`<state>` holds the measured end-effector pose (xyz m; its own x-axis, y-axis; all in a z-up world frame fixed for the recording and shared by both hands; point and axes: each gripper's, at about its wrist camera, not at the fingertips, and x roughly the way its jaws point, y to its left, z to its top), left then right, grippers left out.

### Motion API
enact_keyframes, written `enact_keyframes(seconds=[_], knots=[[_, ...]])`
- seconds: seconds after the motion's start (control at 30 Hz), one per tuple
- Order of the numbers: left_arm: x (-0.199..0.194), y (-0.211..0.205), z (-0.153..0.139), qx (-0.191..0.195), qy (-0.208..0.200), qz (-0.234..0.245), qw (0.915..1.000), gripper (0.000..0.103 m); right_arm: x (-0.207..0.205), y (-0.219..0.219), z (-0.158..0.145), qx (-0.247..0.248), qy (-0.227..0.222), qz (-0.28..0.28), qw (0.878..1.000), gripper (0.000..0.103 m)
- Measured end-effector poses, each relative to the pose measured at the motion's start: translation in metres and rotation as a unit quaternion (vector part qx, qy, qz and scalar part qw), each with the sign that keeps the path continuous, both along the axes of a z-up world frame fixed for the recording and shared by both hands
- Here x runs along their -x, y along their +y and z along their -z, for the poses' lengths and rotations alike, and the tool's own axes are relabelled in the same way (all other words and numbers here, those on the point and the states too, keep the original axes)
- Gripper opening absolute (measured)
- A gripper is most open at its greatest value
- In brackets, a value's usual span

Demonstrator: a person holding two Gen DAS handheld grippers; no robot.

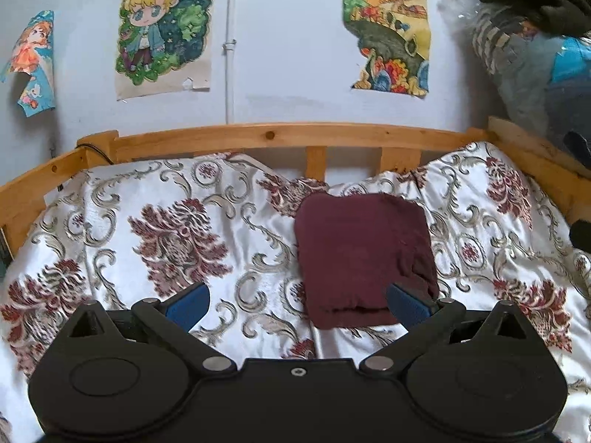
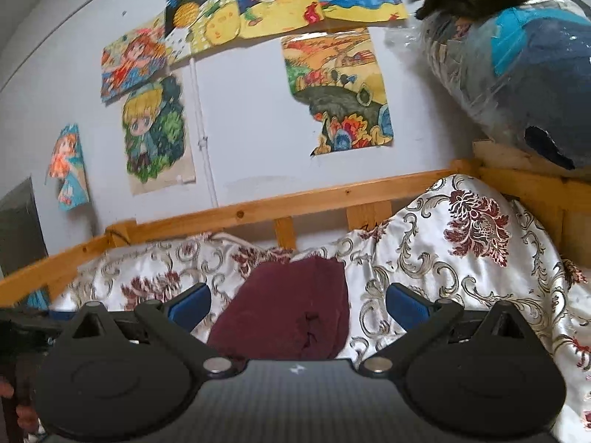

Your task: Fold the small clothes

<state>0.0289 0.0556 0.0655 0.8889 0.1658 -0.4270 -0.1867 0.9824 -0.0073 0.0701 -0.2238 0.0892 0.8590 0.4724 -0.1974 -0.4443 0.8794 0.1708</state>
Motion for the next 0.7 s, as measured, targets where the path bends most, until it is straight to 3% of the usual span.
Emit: enact_keyframes(seconds=[0.17,0.37,0.5,0.7], knots=[[0.005,-0.019,0.015,-0.021,-0.008,0.005,0.9997,0.102,0.016,0.003,0.018,0.037,-0.02,-0.008,0.999,0.103],[0.014,-0.028,0.032,-0.016,-0.01,-0.007,0.9998,0.102,0.036,0.004,0.045,0.066,-0.049,0.018,0.996,0.103],[0.02,-0.025,0.043,-0.012,-0.001,-0.013,0.9998,0.102,0.04,0.002,0.057,0.057,-0.038,0.041,0.997,0.103],[0.033,-0.016,0.054,0.014,-0.021,-0.026,0.9994,0.102,0.043,0.001,0.068,0.055,-0.023,0.058,0.997,0.103]])
